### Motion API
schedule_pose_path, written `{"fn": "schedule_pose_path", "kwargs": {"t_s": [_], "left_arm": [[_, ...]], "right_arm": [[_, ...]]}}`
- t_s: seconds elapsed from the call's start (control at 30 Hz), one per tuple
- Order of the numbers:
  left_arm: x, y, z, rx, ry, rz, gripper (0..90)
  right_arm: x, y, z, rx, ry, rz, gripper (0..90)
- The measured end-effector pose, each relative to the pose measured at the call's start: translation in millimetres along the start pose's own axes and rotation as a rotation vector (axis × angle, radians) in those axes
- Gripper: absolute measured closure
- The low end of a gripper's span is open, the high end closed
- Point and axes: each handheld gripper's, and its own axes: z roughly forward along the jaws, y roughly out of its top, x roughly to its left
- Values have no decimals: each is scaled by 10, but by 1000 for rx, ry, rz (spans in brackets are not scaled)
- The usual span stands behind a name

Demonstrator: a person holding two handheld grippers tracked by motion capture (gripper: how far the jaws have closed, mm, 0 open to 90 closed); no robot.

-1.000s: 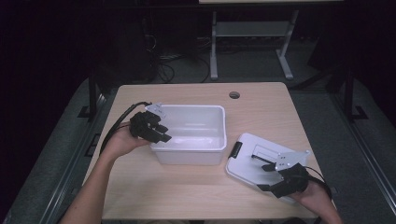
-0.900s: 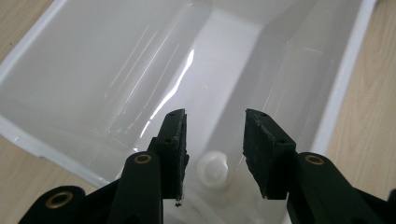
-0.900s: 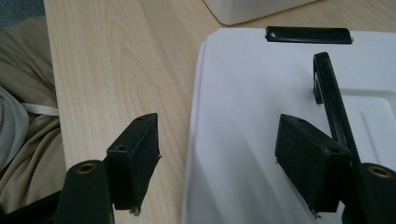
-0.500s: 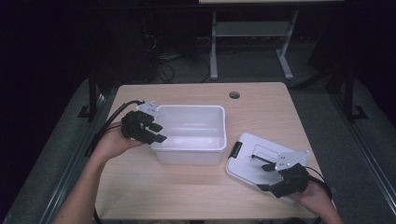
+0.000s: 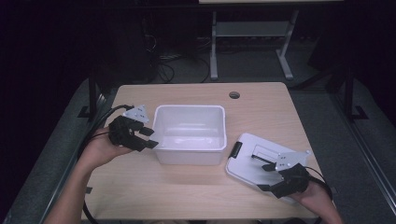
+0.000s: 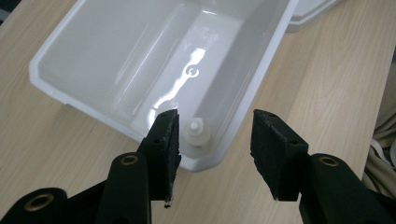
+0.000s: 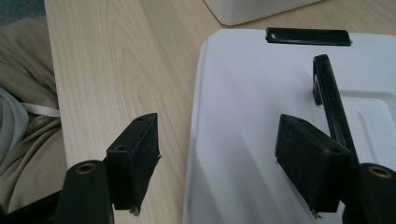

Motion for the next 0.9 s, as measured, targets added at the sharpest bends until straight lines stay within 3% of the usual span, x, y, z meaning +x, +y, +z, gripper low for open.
{"fn": "schedule_pose_path", "kwargs": {"t_s": [0.43, 0.9], "left_arm": [[-96, -285, -129, -4, 23, -20, 495], [-204, -639, -68, -17, 19, -62, 482]], "right_arm": [[30, 25, -20, 0, -5, 10, 298], [35, 62, -44, -1, -20, 1, 298]]}}
